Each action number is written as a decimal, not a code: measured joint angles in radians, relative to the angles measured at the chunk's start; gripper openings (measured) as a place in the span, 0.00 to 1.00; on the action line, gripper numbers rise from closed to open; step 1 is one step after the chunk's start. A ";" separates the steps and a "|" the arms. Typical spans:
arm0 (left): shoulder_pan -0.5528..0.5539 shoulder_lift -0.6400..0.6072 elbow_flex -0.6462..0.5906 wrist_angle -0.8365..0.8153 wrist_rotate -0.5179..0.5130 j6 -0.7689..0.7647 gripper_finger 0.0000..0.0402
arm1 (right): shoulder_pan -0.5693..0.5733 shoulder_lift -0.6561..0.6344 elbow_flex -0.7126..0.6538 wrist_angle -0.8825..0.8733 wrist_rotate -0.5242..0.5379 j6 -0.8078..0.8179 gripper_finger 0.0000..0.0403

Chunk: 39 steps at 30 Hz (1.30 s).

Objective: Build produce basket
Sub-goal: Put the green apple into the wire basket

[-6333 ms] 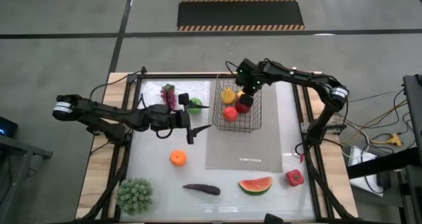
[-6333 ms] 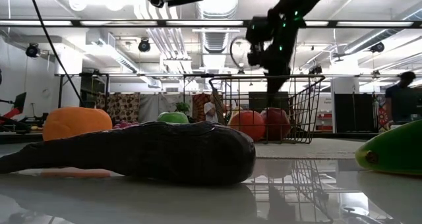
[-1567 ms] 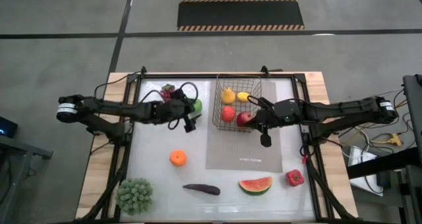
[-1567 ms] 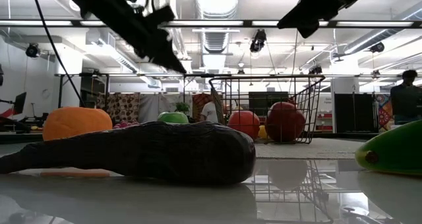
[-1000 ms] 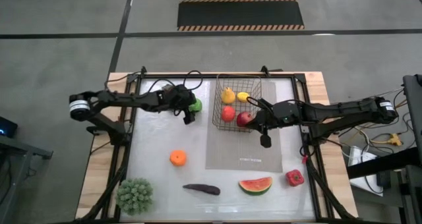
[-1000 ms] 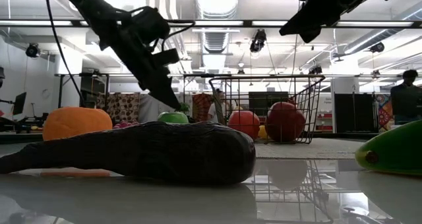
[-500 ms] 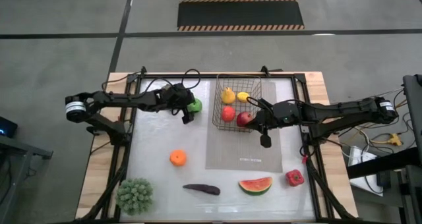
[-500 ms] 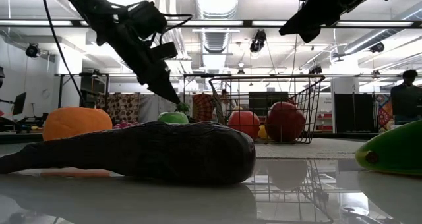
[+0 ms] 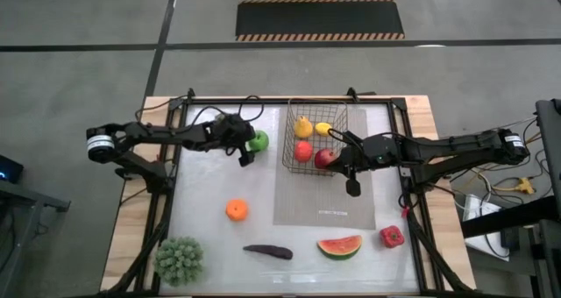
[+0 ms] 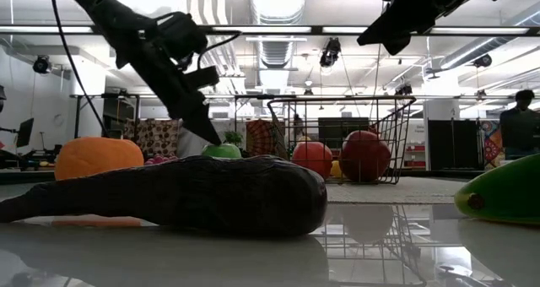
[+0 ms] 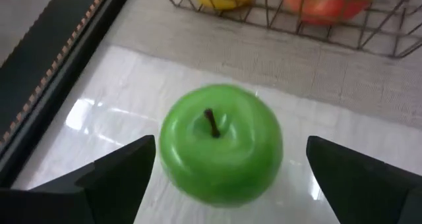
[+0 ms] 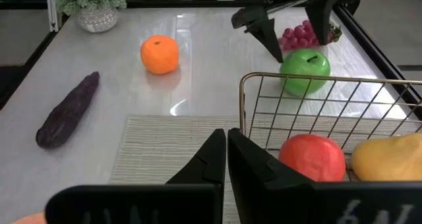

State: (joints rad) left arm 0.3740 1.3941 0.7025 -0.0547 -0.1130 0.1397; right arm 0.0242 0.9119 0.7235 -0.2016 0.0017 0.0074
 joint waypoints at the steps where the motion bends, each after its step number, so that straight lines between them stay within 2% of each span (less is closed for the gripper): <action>1: 0.000 0.000 -0.009 0.006 0.000 -0.001 0.93 | 0.000 0.000 0.000 0.000 0.000 0.000 0.02; 7: 0.007 0.000 -0.084 0.159 -0.055 -0.003 0.93 | 0.000 0.000 -0.003 0.001 0.000 0.004 0.02; 20: 0.013 -0.001 -0.138 0.265 -0.001 -0.022 0.93 | 0.000 0.000 -0.005 0.003 0.000 0.027 0.02; 39: 0.019 -0.001 -0.148 0.303 -0.002 -0.056 0.93 | 0.000 0.000 -0.011 0.006 0.000 0.038 0.02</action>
State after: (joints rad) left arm 0.3931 1.3933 0.5549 0.2485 -0.1150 0.0834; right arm 0.0239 0.9121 0.7124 -0.1959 0.0013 0.0452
